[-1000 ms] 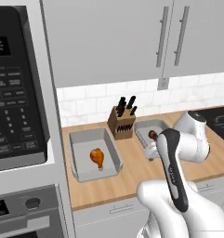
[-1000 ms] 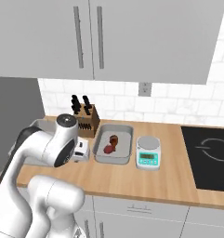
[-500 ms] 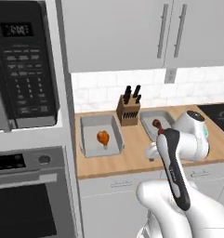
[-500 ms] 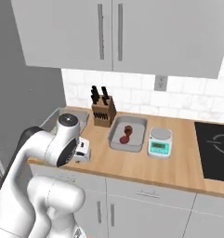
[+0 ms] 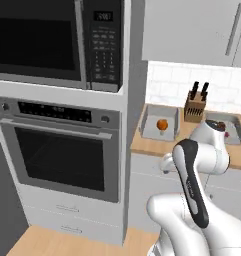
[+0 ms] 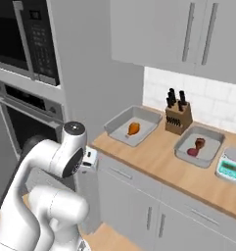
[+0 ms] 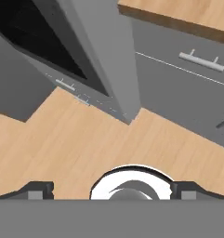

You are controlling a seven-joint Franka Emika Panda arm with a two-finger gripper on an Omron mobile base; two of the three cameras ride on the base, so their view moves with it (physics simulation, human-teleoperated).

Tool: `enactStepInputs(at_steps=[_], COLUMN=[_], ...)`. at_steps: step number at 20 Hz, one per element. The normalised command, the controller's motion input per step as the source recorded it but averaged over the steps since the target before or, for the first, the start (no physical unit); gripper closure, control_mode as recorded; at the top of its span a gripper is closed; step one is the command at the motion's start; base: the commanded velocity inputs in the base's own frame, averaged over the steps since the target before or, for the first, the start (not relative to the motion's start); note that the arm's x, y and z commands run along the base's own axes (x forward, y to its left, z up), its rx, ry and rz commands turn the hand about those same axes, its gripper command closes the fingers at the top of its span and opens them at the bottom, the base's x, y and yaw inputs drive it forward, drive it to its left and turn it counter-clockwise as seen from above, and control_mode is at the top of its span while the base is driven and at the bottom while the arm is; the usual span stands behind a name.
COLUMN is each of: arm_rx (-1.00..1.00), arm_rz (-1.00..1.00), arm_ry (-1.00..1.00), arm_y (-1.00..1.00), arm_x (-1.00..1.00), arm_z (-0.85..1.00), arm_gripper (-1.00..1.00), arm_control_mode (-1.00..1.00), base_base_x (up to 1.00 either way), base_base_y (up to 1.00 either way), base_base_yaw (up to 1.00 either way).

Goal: Place one tomato and one chicken drumstick in each tupperware on the nearby counter, to pack two identical lunches.

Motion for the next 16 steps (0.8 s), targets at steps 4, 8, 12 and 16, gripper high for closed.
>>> enactStepInputs(at_steps=[4, 8, 12, 16], arm_rx=[0.00, 0.00, 0.00, 0.00], arm_rz=[0.00, 0.00, 0.00, 0.00], arm_ry=[0.00, 0.00, 0.00, 0.00], arm_y=[0.00, 0.00, 0.00, 0.00], arm_x=[0.00, 0.00, 0.00, 0.00], arm_z=[0.00, 0.00, 0.00, 0.00], arm_gripper=[-1.00, -1.00, -1.00, -1.00], arm_control_mode=[1.00, 1.00, 1.00, 1.00], base_base_x=[0.00, 0.00, 0.00, 0.00], base_base_y=[0.60, 0.60, 0.64, 0.69], base_base_yaw=[0.78, 0.81, 0.79, 0.76])
